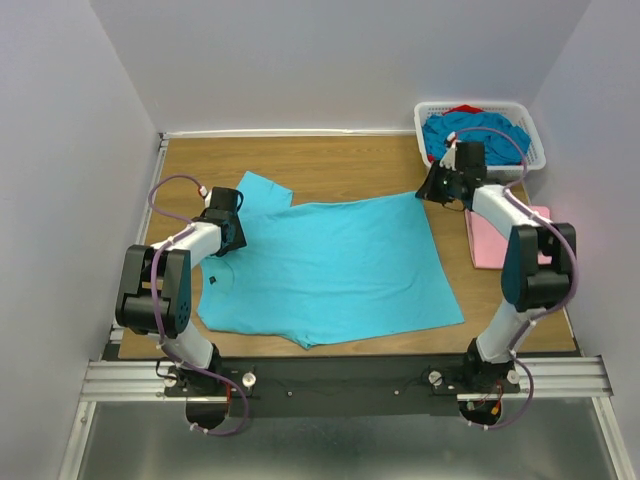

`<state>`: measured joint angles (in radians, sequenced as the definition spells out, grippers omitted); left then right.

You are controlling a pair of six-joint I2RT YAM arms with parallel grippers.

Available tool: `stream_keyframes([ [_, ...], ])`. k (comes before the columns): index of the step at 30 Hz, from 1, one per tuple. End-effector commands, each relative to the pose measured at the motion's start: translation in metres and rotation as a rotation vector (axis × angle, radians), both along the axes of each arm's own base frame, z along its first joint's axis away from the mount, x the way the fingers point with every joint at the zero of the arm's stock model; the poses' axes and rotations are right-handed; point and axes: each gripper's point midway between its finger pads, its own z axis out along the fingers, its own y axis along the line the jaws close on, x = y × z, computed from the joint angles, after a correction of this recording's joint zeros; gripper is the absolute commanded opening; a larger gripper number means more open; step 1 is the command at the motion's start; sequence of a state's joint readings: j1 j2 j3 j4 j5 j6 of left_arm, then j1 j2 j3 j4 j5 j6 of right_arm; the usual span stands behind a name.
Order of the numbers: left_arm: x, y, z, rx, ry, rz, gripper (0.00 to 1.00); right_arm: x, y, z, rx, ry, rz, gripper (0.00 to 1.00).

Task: Fold and stack the t-shirts
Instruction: Flatten the tshirt out

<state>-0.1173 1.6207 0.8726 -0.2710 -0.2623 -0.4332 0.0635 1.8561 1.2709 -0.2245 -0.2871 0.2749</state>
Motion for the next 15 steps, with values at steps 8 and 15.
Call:
stream_keyframes([
  [8,-0.010,0.012,0.001,0.049,0.013,0.035,0.58,-0.029,-0.057,0.014,-0.177,-0.043,-0.312,0.55],
  [15,-0.007,0.012,0.004,0.046,0.000,0.038,0.58,-0.046,-0.001,0.009,-0.010,0.012,-0.103,0.54],
])
